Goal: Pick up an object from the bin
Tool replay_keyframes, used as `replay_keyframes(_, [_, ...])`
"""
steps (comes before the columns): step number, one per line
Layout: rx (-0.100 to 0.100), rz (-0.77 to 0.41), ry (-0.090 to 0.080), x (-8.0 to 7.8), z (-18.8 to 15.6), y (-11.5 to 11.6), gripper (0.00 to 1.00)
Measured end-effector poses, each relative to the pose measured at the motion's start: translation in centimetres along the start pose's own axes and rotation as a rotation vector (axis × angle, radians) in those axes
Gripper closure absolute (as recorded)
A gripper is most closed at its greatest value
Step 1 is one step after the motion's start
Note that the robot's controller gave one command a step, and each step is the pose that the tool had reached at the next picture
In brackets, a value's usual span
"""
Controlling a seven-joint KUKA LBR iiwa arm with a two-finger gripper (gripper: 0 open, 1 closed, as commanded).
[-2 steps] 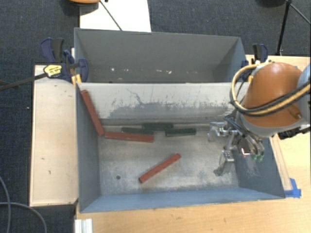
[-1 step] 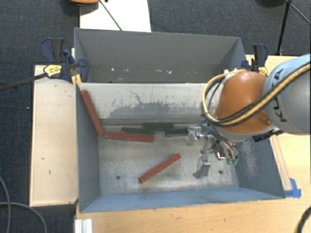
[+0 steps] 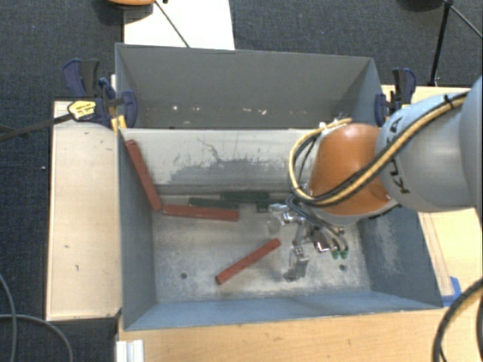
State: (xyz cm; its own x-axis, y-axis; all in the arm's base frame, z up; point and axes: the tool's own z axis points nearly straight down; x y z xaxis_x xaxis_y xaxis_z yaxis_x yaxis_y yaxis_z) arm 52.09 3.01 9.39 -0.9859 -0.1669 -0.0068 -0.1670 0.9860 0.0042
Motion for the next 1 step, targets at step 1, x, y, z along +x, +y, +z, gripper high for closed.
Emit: replay_keyframes(1, [0.003, 0.008, 0.005, -0.40, 2.35, 3.48, 1.00])
